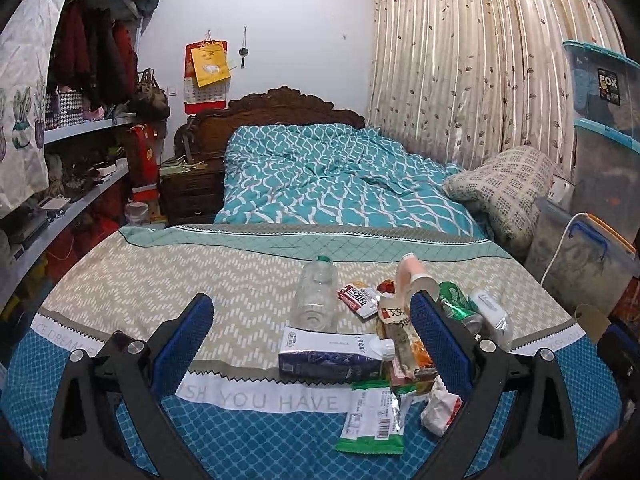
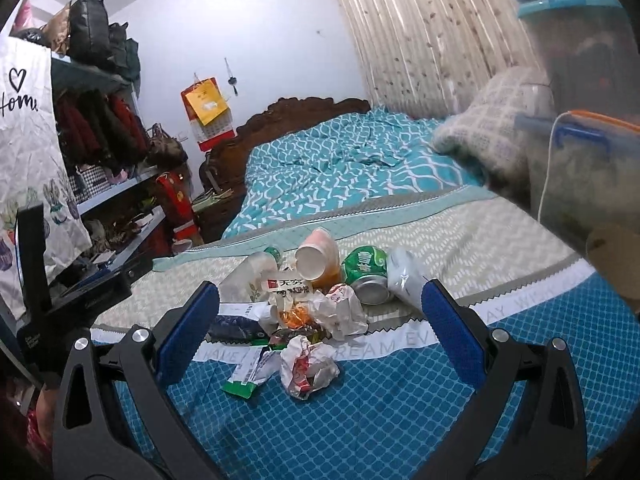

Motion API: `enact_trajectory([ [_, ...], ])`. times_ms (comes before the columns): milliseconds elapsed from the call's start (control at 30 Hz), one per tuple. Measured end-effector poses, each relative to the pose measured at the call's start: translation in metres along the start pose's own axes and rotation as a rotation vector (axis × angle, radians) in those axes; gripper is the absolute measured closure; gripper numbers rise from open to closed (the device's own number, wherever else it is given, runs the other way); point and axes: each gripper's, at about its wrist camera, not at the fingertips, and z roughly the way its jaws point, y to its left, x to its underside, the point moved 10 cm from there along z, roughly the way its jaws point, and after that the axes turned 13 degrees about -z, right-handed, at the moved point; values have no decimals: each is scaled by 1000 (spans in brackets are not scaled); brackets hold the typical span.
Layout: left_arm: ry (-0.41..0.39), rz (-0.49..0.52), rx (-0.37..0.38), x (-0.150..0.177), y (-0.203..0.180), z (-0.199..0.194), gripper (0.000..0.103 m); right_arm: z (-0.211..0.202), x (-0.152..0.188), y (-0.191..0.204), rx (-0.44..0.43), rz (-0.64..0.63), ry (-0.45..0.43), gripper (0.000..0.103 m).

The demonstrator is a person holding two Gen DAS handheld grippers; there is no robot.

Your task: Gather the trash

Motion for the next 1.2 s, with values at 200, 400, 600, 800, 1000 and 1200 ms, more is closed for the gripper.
enact_trajectory([
  [200, -18, 6, -11, 1, 11, -2, 9, 6, 5, -3, 11, 11, 26, 4],
  [400, -28, 20, -29, 0, 15, -3, 9, 9, 9, -4, 3, 25, 41, 11],
  [600, -13, 17, -47, 8, 16, 3, 9, 11, 12, -2, -11, 21, 55, 19],
  [800, -4, 24, -61, 12, 18, 8, 9, 12, 15, 0, -23, 19, 62, 25],
  [1000, 8, 31, -76, 16, 20, 12, 9, 12, 17, 0, -27, 27, 65, 27],
  [1200, 30, 39, -89, 19, 19, 18, 9, 14, 19, 1, -43, 25, 74, 34],
])
